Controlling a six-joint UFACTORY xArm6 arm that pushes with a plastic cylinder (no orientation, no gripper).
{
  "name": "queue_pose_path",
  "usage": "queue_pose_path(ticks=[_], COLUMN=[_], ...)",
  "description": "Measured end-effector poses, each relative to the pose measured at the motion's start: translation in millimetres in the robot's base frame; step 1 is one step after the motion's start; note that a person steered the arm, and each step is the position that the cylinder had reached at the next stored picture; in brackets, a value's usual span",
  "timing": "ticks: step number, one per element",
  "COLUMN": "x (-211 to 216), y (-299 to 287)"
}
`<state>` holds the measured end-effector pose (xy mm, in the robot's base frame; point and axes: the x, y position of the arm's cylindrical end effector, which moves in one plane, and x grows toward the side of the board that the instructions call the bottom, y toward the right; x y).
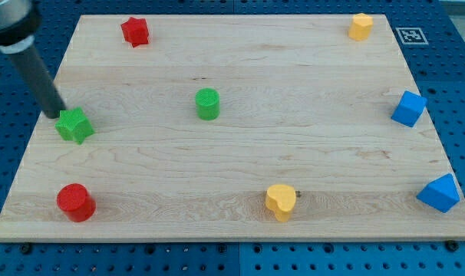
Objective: Push the green star towards the bottom left side to the green circle
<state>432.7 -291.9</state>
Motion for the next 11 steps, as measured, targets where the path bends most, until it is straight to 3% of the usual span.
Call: queue_pose_path(ticks=[2, 4, 6, 9, 11], x=[52, 3, 31, 31, 30], y=[23, 35, 39, 56, 124])
